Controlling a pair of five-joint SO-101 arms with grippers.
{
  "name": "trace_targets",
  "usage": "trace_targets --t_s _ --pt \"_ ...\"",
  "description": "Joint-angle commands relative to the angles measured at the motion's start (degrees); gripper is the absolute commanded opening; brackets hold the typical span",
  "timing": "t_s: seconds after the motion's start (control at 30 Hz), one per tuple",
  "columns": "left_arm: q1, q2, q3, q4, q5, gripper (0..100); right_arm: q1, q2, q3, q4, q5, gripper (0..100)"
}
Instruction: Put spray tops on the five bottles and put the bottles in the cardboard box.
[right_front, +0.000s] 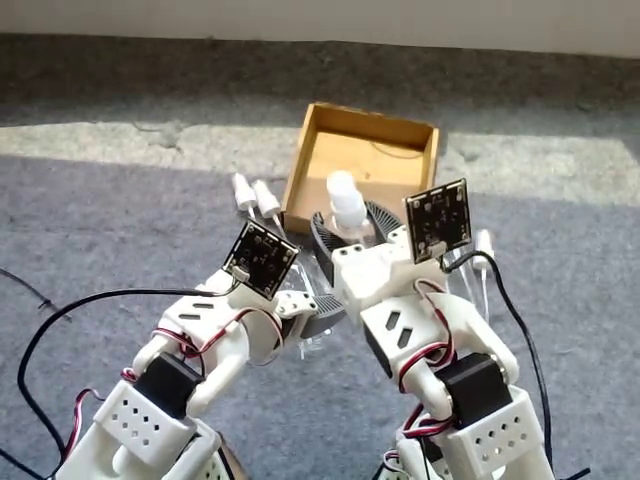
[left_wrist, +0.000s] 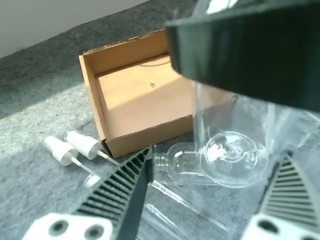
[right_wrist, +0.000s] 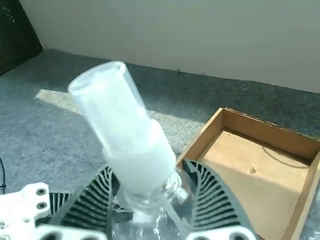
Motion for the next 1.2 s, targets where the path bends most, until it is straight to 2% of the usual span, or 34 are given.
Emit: trace_targets --t_s 0.0,0.23,0.33,0.4,0.8,0.93,1.17 --pt "0.7 -0.6 -0.3 -0.8 0.1 34 4.9 1.8 -3.5 -7.1 2.3 0.4" --pt "5.5 -0.6 3.1 -1.1 0.1 34 14.2 21.9 -4.9 -24.7 3.0 0.4" --pt "5.3 -0.6 5.4 -1.1 0.1 34 16.9 32.2 -9.9 -35.0 3.0 0.4" --pt "5.3 -0.6 6.2 -1.1 0.1 34 18.3 39.7 -14.5 -38.1 3.0 0.4" --pt "5.7 -0.1 8.0 -2.8 0.1 34 25.7 84.8 -50.4 -39.0 2.6 0.4" --pt "5.7 -0.1 11.0 -8.1 0.1 34 26.8 94.0 -59.1 -39.0 2.6 0.4" --pt "5.7 -0.1 11.3 -8.7 0.1 34 26.8 103.5 -67.0 -39.0 2.6 0.4"
